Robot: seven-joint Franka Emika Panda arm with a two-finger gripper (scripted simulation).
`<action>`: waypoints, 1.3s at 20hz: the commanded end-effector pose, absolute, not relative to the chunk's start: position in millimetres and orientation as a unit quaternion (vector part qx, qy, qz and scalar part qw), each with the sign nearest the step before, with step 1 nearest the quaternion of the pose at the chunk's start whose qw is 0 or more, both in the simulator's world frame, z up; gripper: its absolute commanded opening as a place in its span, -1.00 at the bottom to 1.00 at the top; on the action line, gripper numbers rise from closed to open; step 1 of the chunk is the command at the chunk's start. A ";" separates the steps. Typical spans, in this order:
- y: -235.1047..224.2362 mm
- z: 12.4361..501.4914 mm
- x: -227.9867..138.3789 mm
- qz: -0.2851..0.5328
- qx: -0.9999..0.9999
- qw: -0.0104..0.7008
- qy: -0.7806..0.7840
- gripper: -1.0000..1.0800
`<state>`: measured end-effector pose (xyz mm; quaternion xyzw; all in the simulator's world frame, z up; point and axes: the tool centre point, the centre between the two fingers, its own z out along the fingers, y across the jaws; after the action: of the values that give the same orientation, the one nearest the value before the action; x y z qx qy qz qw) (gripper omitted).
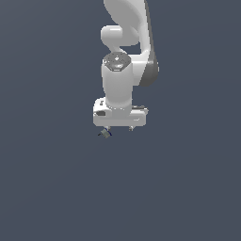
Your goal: Pick up the object and move it to a goal position.
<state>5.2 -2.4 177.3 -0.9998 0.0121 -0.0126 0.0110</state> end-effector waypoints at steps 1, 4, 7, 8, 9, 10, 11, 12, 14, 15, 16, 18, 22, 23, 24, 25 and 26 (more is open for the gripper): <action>-2.4 177.3 5.2 -0.013 -1.000 0.011 0.012 0.92; -7.8 179.3 5.4 -0.015 -1.000 0.009 0.012 0.92; -22.3 184.5 5.8 -0.020 -1.000 0.004 0.012 0.92; -26.4 186.0 5.8 -0.021 -1.000 0.002 0.012 0.92; -29.3 187.1 5.8 -0.022 -1.000 0.001 0.012 0.92; -30.9 187.7 5.9 -0.023 -1.000 0.000 0.012 0.92; -31.4 187.7 5.9 -0.023 -1.000 0.000 0.012 0.92; -30.6 187.7 5.8 -0.023 -1.000 0.000 0.012 0.92; -29.8 186.9 5.7 -0.022 -1.000 0.001 0.013 0.92; -30.2 186.4 5.5 -0.022 -1.000 0.001 0.015 0.92; -30.7 185.6 5.2 -0.022 -1.000 0.001 0.018 0.92; -31.8 183.1 4.3 -0.022 -0.999 0.002 0.026 0.92; -34.7 175.3 1.3 -0.020 -0.998 0.003 0.051 0.92; -35.7 172.7 0.2 -0.020 -0.998 0.004 0.059 0.92; -36.9 170.0 -0.9 -0.019 -0.997 0.004 0.068 0.92; -38.2 166.9 -2.2 -0.018 -0.997 0.005 0.078 0.92; -39.5 163.7 -3.5 -0.018 -0.996 0.006 0.089 0.92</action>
<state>-1.5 -37.5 168.4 -0.9971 0.0740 -0.0188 0.0048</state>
